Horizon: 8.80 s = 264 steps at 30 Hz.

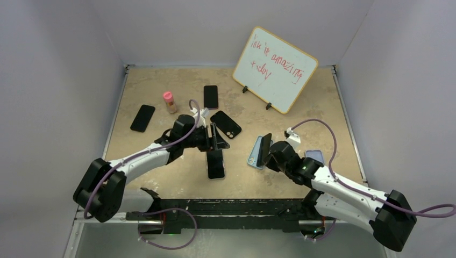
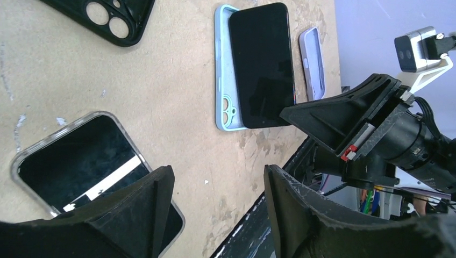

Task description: Put the phone into the phone case

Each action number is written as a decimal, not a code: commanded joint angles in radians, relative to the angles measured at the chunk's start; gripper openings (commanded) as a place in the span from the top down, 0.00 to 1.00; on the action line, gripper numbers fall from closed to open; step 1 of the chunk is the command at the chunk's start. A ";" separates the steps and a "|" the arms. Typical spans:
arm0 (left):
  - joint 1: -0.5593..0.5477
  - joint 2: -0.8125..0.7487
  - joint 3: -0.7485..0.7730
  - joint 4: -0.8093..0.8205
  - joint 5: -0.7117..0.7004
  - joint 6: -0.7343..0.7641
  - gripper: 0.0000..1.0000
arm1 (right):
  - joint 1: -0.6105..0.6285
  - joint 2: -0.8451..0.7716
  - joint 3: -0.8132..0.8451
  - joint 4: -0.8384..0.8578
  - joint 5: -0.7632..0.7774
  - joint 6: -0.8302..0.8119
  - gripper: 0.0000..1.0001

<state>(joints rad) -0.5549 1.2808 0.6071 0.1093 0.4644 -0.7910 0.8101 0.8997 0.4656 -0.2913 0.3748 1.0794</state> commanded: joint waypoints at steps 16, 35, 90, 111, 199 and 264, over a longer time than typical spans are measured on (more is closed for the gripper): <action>-0.109 0.123 0.001 0.174 -0.066 -0.063 0.44 | -0.008 0.094 -0.110 0.363 -0.232 0.082 1.00; -0.140 0.188 0.008 0.213 -0.067 -0.082 0.49 | -0.009 0.082 -0.159 0.364 -0.312 0.018 0.97; -0.200 0.573 0.182 0.366 0.008 0.042 0.67 | -0.170 0.270 -0.032 0.389 -0.268 -0.286 0.86; -0.295 0.456 0.125 0.230 -0.134 -0.034 0.76 | -0.171 0.339 -0.063 0.549 -0.378 -0.374 0.91; -0.241 0.386 0.052 0.222 -0.178 -0.088 0.69 | -0.307 0.919 -0.293 1.999 -0.923 0.315 0.43; 0.039 -0.006 -0.143 0.748 0.292 -0.393 1.00 | -0.212 0.556 -0.235 1.780 -1.085 0.208 0.35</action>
<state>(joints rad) -0.5228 1.3109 0.4438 0.7204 0.7383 -1.1690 0.5953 1.4940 0.2581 1.4612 -0.6579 1.3464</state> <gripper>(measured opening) 0.169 0.626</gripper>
